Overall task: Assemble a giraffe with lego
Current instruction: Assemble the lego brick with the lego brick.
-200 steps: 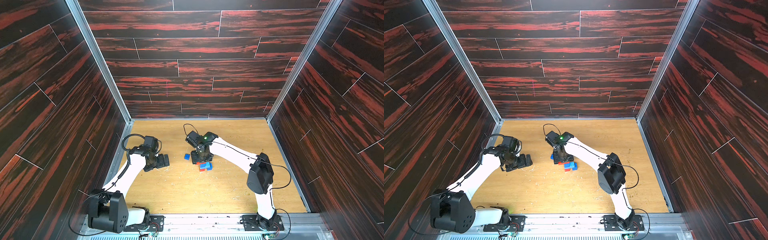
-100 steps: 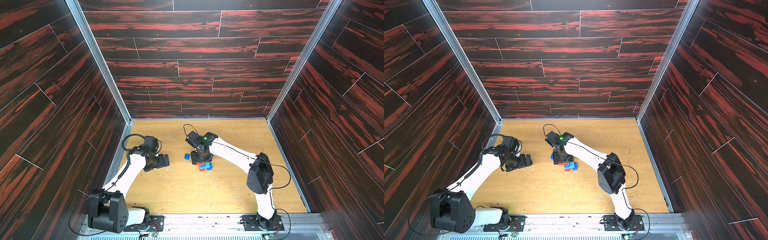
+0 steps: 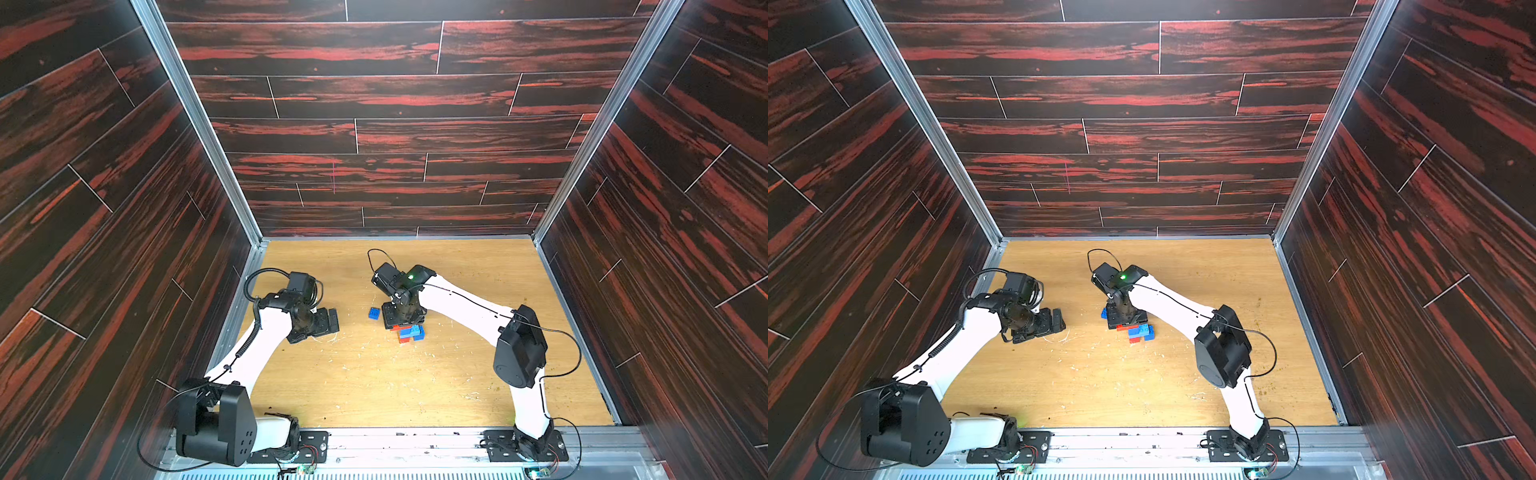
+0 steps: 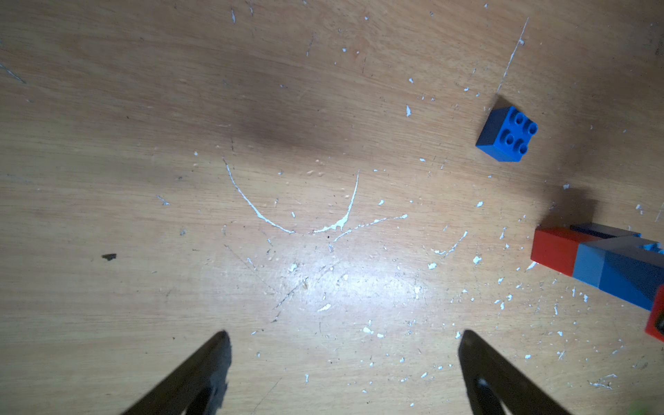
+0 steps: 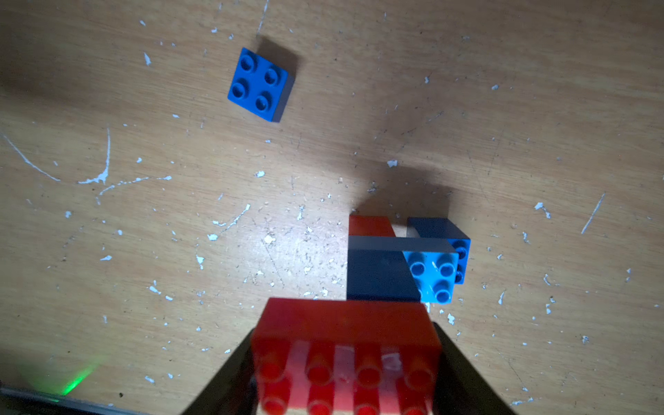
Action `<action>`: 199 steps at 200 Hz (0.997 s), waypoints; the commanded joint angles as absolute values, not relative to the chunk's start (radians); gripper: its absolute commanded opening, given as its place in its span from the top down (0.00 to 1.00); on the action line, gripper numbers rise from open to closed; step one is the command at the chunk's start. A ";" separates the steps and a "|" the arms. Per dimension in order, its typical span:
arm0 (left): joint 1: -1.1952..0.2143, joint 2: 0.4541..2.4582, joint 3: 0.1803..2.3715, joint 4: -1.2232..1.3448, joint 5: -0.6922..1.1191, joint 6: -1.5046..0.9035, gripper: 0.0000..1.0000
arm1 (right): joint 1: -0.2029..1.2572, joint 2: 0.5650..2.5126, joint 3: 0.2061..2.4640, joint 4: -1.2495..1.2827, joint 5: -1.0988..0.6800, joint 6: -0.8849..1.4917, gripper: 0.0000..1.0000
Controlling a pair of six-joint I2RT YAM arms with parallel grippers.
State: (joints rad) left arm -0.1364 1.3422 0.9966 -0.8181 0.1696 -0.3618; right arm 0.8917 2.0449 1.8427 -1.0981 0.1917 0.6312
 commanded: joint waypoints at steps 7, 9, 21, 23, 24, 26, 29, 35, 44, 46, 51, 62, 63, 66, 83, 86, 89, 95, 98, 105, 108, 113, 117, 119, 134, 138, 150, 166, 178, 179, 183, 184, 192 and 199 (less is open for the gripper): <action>-0.135 1.346 0.997 -0.832 0.179 -0.347 0.00 | 0.890 2.103 1.830 -1.136 0.172 0.616 0.45; -0.135 1.346 0.997 -0.832 0.179 -0.348 0.00 | 0.890 2.103 1.830 -1.138 0.173 0.615 0.45; -0.135 1.347 0.996 -0.832 0.179 -0.346 0.00 | 0.890 2.105 1.824 -1.136 0.169 0.611 0.45; -0.135 1.346 0.996 -0.831 0.179 -0.347 0.00 | 0.890 2.105 1.823 -1.135 0.168 0.610 0.45; -0.135 1.347 0.996 -0.832 0.178 -0.347 0.00 | 0.890 2.106 1.823 -1.134 0.167 0.609 0.45; -0.135 1.348 0.997 -0.832 0.178 -0.347 0.00 | 0.890 2.106 1.822 -1.135 0.164 0.606 0.45; -0.135 1.348 0.996 -0.831 0.179 -0.347 0.00 | 0.890 2.108 1.822 -1.135 0.158 0.602 0.45; -0.135 1.347 0.997 -0.832 0.179 -0.347 0.00 | 0.890 2.109 1.821 -1.134 0.149 0.594 0.45; -0.135 1.347 0.996 -0.833 0.178 -0.347 0.00 | 0.890 2.109 1.818 -1.134 0.139 0.587 0.45; -0.135 1.347 0.996 -0.834 0.179 -0.347 0.00 | 0.890 2.109 1.818 -1.134 0.138 0.588 0.45; -0.134 1.347 0.997 -0.833 0.177 -0.346 0.00 | 0.890 2.110 1.818 -1.134 0.137 0.585 0.45; -0.135 1.348 0.995 -0.833 0.178 -0.347 0.00 | 0.890 2.115 1.819 -1.140 0.130 0.573 0.45; -0.135 1.348 0.995 -0.833 0.177 -0.347 0.00 | 0.890 2.117 1.819 -1.141 0.129 0.572 0.45; -0.135 1.348 0.995 -0.833 0.178 -0.347 0.00 | 0.890 2.119 1.821 -1.144 0.126 0.570 0.45; -0.135 1.347 0.995 -0.833 0.179 -0.347 0.00 | 0.888 2.126 1.818 -1.151 0.128 0.571 0.45; -0.135 1.346 0.995 -0.834 0.178 -0.347 0.00 | 0.888 2.125 1.814 -1.148 0.122 0.571 0.45; -0.135 1.346 0.995 -0.833 0.178 -0.347 0.00 | 0.887 2.125 1.810 -1.143 0.114 0.568 0.45; -0.135 1.347 0.995 -0.833 0.177 -0.346 0.00 | 0.887 2.123 1.804 -1.137 0.099 0.566 0.45; -0.134 1.346 0.995 -0.834 0.178 -0.347 0.00 | 0.887 2.123 1.799 -1.133 0.093 0.565 0.45; -0.135 1.346 0.994 -0.833 0.178 -0.345 0.00 | 0.885 2.122 1.792 -1.127 0.082 0.564 0.45; -0.135 1.345 0.994 -0.835 0.177 -0.346 0.00 | 0.885 2.122 1.788 -1.124 0.079 0.564 0.45; -0.135 1.346 0.994 -0.834 0.177 -0.346 0.00 | 0.885 2.122 1.786 -1.122 0.079 0.564 0.45; -0.135 1.347 0.994 -0.834 0.177 -0.347 0.00 | 0.885 2.123 1.784 -1.121 0.076 0.563 0.45; -0.135 1.347 0.995 -0.834 0.178 -0.347 0.00 | 0.884 2.123 1.783 -1.121 0.075 0.563 0.45; -0.135 1.346 0.995 -0.834 0.178 -0.345 0.00 | 0.884 2.130 1.780 -1.125 0.072 0.558 0.45; -0.135 1.346 0.995 -0.835 0.178 -0.346 0.00 | 0.883 2.134 1.780 -1.128 0.073 0.555 0.45; -0.135 1.348 0.995 -0.834 0.177 -0.345 0.00 | 0.881 2.141 1.781 -1.134 0.075 0.551 0.44; -0.135 1.346 0.995 -0.835 0.178 -0.345 0.00 | 0.879 2.145 1.782 -1.142 0.082 0.550 0.44; -0.135 1.347 0.994 -0.835 0.177 -0.345 0.00 | 0.880 2.142 1.781 -1.146 0.086 0.551 0.42; -0.135 1.346 0.995 -0.835 0.178 -0.344 0.00 | 0.880 2.142 1.781 -1.146 0.086 0.550 0.42; -0.135 1.347 0.994 -0.835 0.178 -0.345 0.00 | 0.878 2.139 1.780 -1.146 0.085 0.550 0.41; -0.134 1.347 0.994 -0.835 0.177 -0.344 0.00 | 0.878 2.140 1.780 -1.147 0.084 0.549 0.41; -0.135 1.346 0.995 -0.834 0.177 -0.345 0.00 | 0.877 2.138 1.780 -1.150 0.083 0.548 0.40; -0.134 1.347 0.995 -0.835 0.178 -0.345 0.00 | 0.876 2.137 1.781 -1.151 0.083 0.546 0.39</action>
State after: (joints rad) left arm -0.1364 1.3422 0.9966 -0.8181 0.1753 -0.3614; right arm 0.8799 2.0563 1.8408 -1.0969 0.1509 0.5621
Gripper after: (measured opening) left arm 0.999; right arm 0.654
